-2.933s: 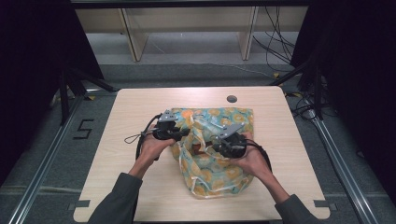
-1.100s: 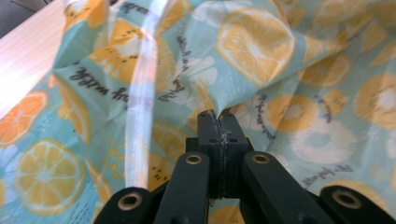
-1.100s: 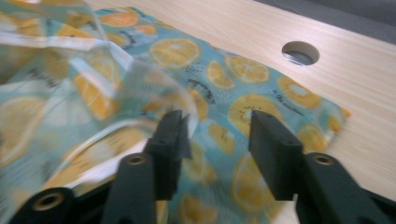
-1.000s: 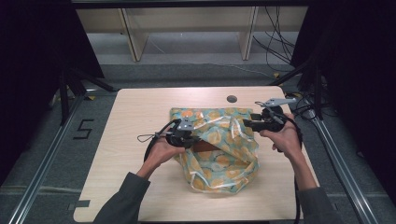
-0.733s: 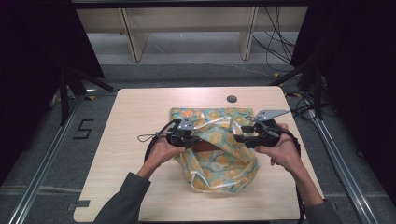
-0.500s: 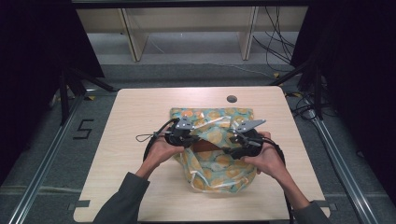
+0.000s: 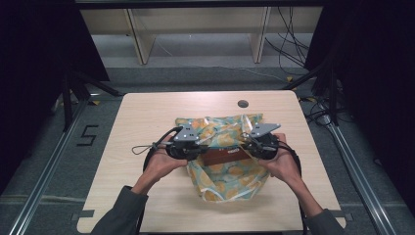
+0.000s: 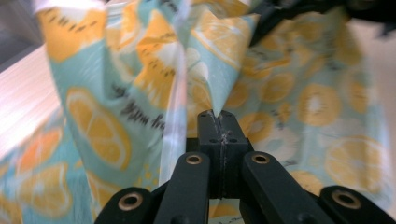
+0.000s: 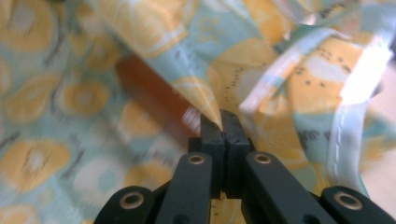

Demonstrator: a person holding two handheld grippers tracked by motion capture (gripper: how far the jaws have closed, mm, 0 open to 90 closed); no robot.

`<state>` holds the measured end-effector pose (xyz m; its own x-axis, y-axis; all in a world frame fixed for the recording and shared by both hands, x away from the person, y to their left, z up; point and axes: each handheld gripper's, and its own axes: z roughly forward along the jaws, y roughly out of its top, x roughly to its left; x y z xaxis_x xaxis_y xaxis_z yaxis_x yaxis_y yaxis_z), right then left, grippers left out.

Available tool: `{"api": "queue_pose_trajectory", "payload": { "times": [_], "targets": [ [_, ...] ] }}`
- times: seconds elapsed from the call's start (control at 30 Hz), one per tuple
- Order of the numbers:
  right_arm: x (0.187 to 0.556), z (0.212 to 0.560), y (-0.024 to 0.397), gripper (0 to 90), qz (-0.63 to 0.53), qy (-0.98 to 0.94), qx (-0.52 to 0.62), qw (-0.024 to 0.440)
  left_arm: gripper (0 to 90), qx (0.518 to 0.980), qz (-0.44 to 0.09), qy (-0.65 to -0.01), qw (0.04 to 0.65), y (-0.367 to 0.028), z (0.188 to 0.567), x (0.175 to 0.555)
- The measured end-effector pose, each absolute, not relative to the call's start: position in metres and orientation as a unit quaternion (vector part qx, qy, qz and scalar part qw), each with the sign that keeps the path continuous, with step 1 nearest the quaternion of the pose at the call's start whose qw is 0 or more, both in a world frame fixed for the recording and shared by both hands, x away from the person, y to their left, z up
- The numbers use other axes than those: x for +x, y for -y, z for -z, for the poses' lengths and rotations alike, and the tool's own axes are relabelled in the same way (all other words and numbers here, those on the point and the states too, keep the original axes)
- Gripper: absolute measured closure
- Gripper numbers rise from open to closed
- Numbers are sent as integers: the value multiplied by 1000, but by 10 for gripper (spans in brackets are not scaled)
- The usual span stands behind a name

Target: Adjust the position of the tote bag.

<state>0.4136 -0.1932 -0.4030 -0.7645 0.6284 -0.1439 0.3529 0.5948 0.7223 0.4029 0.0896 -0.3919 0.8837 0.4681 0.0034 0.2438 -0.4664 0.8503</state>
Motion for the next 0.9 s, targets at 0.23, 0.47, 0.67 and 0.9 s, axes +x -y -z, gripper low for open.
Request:
{"api": "queue_pose_trajectory", "payload": {
  "times": [0.23,0.47,0.67,0.9],
  "targets": [
    [427,377,191,900,-392,-843,299,214,896,833,-159,-261,462,-98,371,445],
    [473,416,189,740,-351,-841,360,199,897,837,-158,-344,395,-110,410,505],
    [463,415,200,738,-368,-837,367,169,895,817,-119,-376,419,-120,427,518],
    [464,416,199,880,-353,-849,350,177,692,826,-134,-322,443,-106,381,476]
  ]
}}
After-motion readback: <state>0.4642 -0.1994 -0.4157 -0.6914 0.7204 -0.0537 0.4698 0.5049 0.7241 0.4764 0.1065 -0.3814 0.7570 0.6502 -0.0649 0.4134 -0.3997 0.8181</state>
